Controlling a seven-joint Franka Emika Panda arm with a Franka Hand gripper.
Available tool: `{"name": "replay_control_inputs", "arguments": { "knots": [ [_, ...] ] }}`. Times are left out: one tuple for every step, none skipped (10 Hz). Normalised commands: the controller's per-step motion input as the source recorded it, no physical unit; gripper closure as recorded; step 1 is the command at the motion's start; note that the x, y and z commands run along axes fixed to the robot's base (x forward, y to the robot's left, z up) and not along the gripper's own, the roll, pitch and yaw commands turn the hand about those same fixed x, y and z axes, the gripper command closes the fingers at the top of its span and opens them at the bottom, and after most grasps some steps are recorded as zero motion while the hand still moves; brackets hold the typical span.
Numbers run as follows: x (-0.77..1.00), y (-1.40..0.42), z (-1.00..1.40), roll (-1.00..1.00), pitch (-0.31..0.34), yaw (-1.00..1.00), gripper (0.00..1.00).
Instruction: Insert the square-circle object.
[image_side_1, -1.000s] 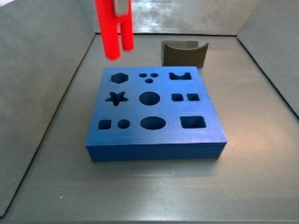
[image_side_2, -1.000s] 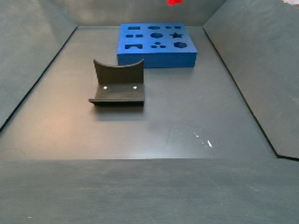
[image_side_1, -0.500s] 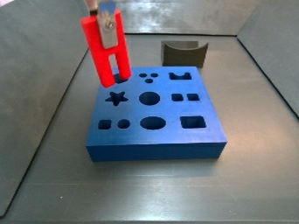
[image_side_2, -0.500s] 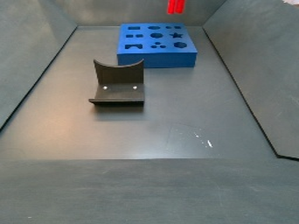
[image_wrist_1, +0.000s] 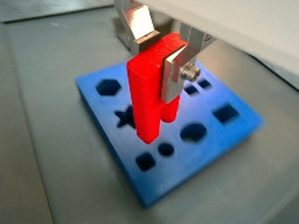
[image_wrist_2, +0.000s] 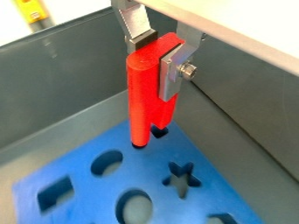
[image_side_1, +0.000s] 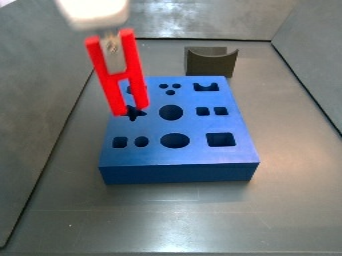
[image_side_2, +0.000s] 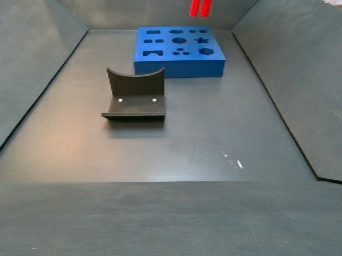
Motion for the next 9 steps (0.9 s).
{"name": "replay_control_inputs", "arguments": {
  "knots": [
    [0.00, -0.42, -0.22, 0.07, 0.044, -0.79, 1.00],
    [-0.17, -0.42, -0.40, 0.11, 0.161, -0.47, 1.00],
    [-0.05, -0.14, -0.55, 0.11, 0.233, -0.09, 1.00],
    [0.00, -0.04, -0.16, 0.28, 0.357, -0.04, 1.00],
    [0.00, 0.00, -0.04, 0.30, 0.396, -0.09, 1.00],
    [0.02, -0.02, -0.16, 0.32, 0.339, -0.01, 1.00],
    [0.00, 0.00, -0.17, 0.17, 0.139, 0.00, 1.00],
    [0.14, -0.01, -0.16, 0.27, 0.200, -0.15, 1.00],
    [0.27, 0.00, -0.36, 0.21, 0.219, -0.24, 1.00]
  ]
}}
